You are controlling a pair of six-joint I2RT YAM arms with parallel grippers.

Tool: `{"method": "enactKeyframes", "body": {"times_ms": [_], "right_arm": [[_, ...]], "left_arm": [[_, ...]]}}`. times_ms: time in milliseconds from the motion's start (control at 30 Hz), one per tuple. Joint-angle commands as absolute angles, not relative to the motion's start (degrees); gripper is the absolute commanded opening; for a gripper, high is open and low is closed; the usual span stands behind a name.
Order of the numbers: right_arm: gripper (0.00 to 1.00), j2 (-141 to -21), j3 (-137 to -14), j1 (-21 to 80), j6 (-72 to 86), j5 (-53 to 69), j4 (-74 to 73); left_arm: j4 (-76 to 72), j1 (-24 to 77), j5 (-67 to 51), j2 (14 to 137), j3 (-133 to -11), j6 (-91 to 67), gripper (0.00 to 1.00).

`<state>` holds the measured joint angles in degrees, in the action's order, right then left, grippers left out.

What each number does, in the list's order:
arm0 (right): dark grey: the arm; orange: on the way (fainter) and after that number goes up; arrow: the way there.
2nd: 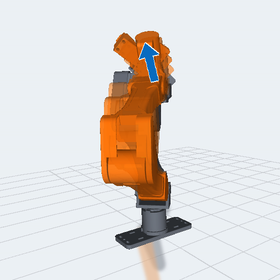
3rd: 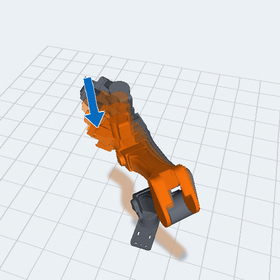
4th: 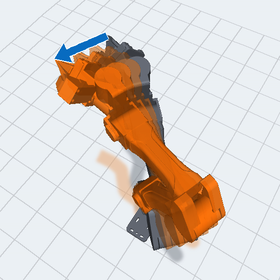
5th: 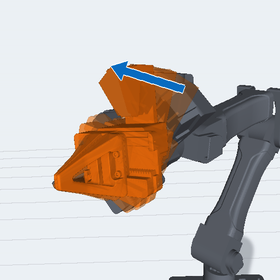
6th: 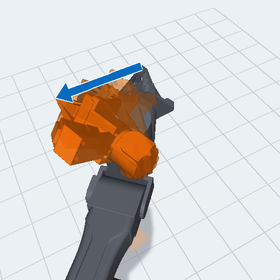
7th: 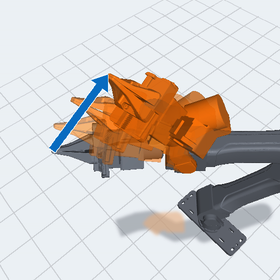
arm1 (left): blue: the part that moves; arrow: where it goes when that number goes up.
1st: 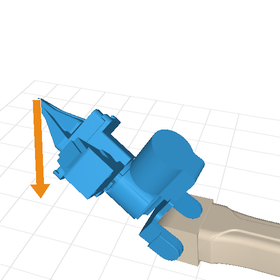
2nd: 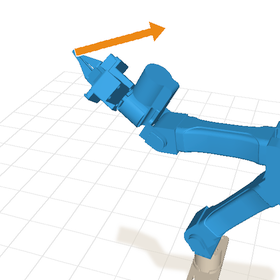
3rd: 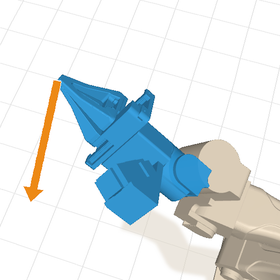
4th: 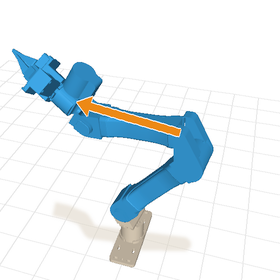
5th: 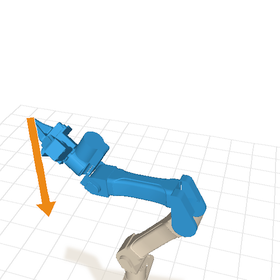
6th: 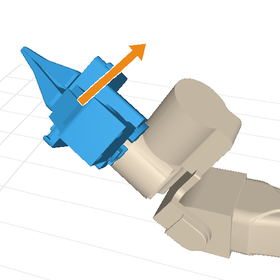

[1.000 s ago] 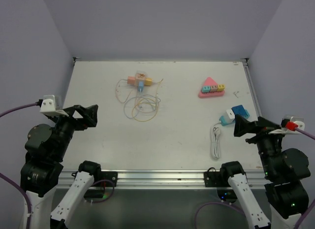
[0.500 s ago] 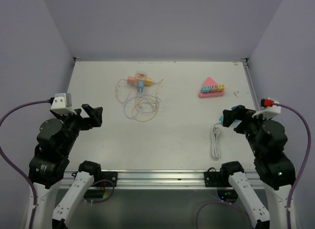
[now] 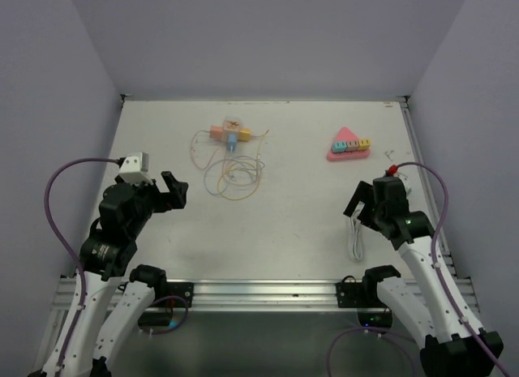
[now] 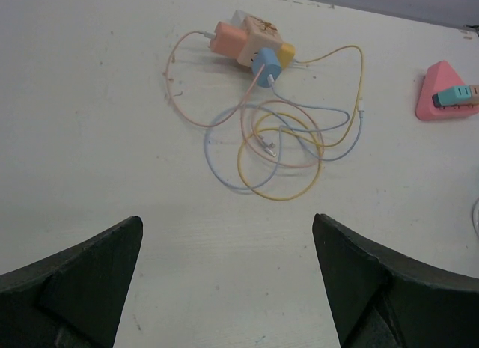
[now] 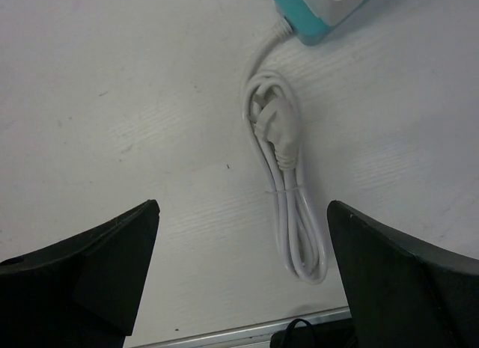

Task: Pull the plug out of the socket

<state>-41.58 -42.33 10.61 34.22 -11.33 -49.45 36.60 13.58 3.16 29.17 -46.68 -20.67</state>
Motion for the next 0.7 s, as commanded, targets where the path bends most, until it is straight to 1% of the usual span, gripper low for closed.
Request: {"method": "enactKeyframes", "body": {"times_ms": [0,200,367,400,433,600,667], "right_arm": [[0.99,-44.55,-39.47,10.81,38.93,-14.32,-45.27],[0.99,-50.62,-35.07,10.72,40.25,-15.91,-39.29],[0.98,-55.80,-32.96,10.72,39.29,-17.40,-36.22],[0.97,-56.42,-32.96,10.72,39.29,-17.14,-35.69],[0.92,-57.21,-32.87,10.72,39.11,-16.88,-34.99],[0.84,-62.30,-33.40,10.72,37.62,-17.23,-32.79],[0.78,-64.15,-33.66,10.81,36.66,-16.61,-31.56]], "left_arm": [[28.66,13.89,0.26,29.09,-42.03,-21.62,1.00],[24.96,13.89,-2.72,27.78,-34.73,-22.76,0.99],[23.29,13.80,-2.64,26.46,-34.11,-22.06,0.99],[23.29,13.80,-2.55,26.46,-34.10,-21.97,1.00],[23.64,13.80,-2.46,26.54,-34.28,-21.97,0.99],[23.47,13.71,-2.55,26.72,-34.10,-21.97,1.00],[23.38,13.71,-2.81,26.98,-34.10,-21.89,1.00]]}}
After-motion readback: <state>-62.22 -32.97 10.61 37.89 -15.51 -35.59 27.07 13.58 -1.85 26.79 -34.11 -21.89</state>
